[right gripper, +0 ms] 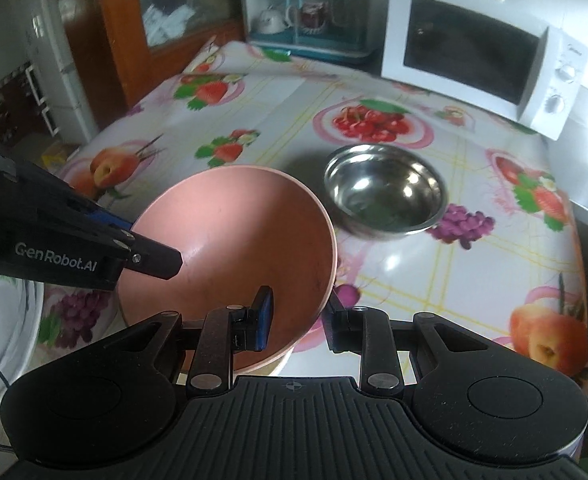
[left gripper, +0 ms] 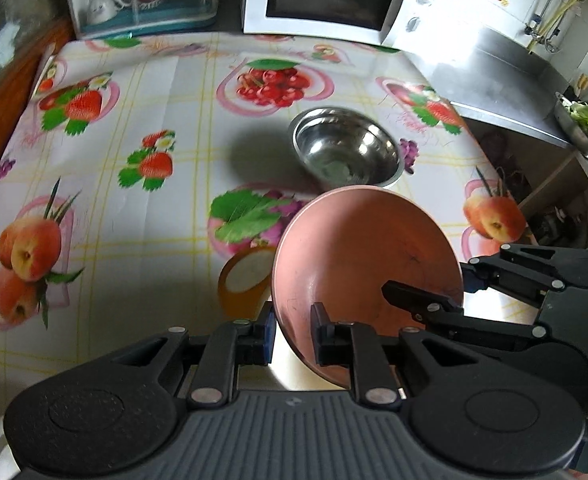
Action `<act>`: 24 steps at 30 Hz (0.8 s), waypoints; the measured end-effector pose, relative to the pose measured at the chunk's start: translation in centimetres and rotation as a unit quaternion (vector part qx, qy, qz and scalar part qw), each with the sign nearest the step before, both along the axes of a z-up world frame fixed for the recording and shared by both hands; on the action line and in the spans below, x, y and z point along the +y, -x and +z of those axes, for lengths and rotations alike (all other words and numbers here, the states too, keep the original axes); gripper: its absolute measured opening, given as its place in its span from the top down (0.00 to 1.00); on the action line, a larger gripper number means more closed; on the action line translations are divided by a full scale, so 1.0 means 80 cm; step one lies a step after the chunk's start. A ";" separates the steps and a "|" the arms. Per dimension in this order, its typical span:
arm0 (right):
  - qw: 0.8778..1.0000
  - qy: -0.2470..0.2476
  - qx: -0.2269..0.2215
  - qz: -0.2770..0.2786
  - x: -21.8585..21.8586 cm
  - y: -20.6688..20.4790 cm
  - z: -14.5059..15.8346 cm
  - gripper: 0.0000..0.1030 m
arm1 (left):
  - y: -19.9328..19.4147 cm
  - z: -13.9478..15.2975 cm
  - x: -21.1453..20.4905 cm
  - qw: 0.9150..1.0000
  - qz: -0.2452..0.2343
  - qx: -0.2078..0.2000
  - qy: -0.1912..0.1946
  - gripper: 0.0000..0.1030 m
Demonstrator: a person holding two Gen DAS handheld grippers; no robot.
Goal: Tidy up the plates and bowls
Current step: 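Lift the pink bowl with both grippers and carry it toward the basin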
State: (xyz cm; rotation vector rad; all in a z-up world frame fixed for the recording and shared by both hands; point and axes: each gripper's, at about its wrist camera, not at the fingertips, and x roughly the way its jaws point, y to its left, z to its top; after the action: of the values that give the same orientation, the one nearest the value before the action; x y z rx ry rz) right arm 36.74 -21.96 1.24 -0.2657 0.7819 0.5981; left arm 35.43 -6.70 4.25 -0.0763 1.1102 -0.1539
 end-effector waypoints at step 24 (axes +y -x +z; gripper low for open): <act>0.999 0.027 -0.002 0.032 0.014 0.015 -0.016 0.54 | 0.002 -0.023 0.003 1.000 -0.008 0.014 -0.015 0.46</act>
State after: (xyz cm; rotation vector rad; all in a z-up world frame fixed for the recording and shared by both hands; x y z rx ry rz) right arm 35.50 -20.81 -0.01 -0.3424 0.7886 0.6376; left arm 35.24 -6.43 2.42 -0.0435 1.1401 -0.1508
